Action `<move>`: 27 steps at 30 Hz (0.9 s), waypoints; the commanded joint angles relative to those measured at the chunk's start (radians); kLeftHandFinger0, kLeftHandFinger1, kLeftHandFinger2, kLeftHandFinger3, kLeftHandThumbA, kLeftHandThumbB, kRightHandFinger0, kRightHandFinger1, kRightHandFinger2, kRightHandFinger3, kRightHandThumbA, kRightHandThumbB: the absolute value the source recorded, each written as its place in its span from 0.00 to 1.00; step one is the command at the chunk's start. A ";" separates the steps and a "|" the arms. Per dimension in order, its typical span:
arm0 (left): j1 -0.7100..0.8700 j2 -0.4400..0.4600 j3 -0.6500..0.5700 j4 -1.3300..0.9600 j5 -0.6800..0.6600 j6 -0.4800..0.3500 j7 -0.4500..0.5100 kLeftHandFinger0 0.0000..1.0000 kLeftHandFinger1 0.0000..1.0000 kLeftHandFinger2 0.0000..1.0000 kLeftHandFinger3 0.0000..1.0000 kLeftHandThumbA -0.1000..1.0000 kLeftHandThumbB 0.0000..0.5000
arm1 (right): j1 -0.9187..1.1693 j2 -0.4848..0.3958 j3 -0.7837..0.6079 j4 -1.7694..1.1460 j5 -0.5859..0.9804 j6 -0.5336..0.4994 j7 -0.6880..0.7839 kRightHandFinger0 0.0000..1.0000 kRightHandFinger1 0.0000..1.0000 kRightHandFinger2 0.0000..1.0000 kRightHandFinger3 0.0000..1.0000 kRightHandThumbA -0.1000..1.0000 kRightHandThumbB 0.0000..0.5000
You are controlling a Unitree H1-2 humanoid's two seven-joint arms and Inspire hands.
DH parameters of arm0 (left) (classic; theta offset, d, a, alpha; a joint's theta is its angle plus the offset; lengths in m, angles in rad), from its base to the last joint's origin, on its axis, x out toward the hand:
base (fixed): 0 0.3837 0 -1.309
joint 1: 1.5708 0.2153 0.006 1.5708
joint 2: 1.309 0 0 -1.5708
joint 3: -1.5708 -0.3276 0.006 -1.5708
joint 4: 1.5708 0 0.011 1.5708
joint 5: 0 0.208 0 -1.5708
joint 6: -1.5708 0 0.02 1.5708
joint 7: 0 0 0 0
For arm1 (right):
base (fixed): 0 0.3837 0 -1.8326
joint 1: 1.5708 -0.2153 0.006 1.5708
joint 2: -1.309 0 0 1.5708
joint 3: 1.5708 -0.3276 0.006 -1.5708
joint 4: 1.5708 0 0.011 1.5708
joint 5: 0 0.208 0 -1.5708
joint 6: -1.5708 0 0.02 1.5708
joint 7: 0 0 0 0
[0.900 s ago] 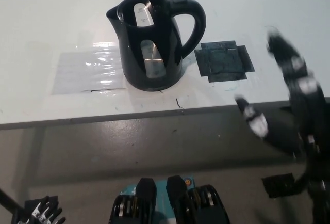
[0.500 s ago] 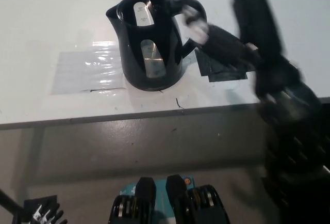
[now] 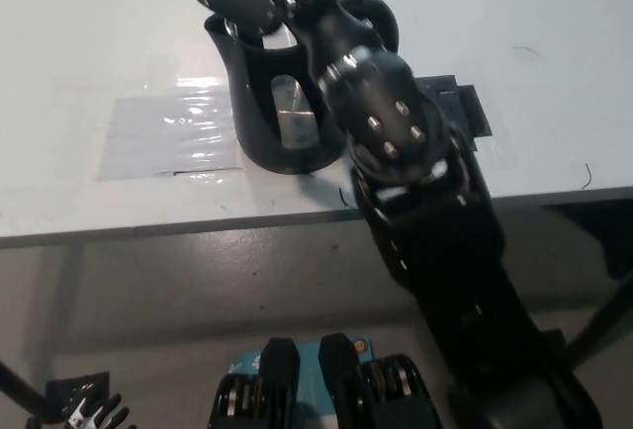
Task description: The robot uses its right hand to push down on the lid of a kettle kept in the middle of the desk to close it
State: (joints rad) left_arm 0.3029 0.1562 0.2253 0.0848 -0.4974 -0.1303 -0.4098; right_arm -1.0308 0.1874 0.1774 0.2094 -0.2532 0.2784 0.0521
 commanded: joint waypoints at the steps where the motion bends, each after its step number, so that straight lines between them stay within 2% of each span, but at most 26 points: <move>1: 0.022 -0.004 -0.012 -0.020 -0.024 -0.034 -0.037 1.00 1.00 1.00 1.00 1.00 0.95 | -0.102 0.010 -0.023 0.076 -0.007 -0.093 -0.073 1.00 1.00 1.00 1.00 0.19 0.41; 5: 0.029 -0.013 -0.011 -0.025 -0.027 -0.036 -0.031 1.00 1.00 1.00 1.00 1.00 0.93 | -0.140 -0.005 -0.053 0.151 0.019 -0.110 -0.078 1.00 1.00 1.00 1.00 0.18 0.45; 10: 0.027 -0.013 -0.007 -0.017 -0.032 -0.035 -0.033 1.00 1.00 1.00 1.00 1.00 0.95 | -0.177 -0.014 -0.080 0.163 0.031 -0.113 -0.078 1.00 1.00 1.00 1.00 0.19 0.51; 14: 0.018 -0.007 -0.005 -0.029 -0.028 -0.023 -0.025 1.00 1.00 1.00 1.00 1.00 0.94 | -0.213 -0.023 -0.093 0.172 0.033 -0.120 -0.083 1.00 1.00 1.00 1.00 0.19 0.51; 20: 0.036 -0.007 -0.002 -0.013 -0.029 -0.047 -0.040 1.00 1.00 1.00 1.00 1.00 0.94 | -0.210 -0.030 -0.092 0.186 0.029 -0.134 -0.085 1.00 1.00 1.00 1.00 0.18 0.52; 21: 0.039 -0.008 0.000 -0.016 -0.032 -0.043 -0.038 1.00 1.00 1.00 1.00 1.00 0.97 | -0.206 -0.032 -0.092 0.187 0.028 -0.131 -0.086 1.00 1.00 1.00 1.00 0.19 0.52; 27: 0.028 -0.013 -0.002 -0.008 -0.030 -0.046 -0.039 1.00 1.00 1.00 1.00 1.00 0.96 | -0.194 -0.036 -0.091 0.199 0.022 -0.128 -0.096 1.00 1.00 1.00 1.00 0.21 0.53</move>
State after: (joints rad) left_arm 0.3233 0.1386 0.2233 0.0853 -0.5086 -0.1389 -0.4266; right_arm -1.1784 0.1619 0.0921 0.4110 -0.2397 0.2003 -0.0166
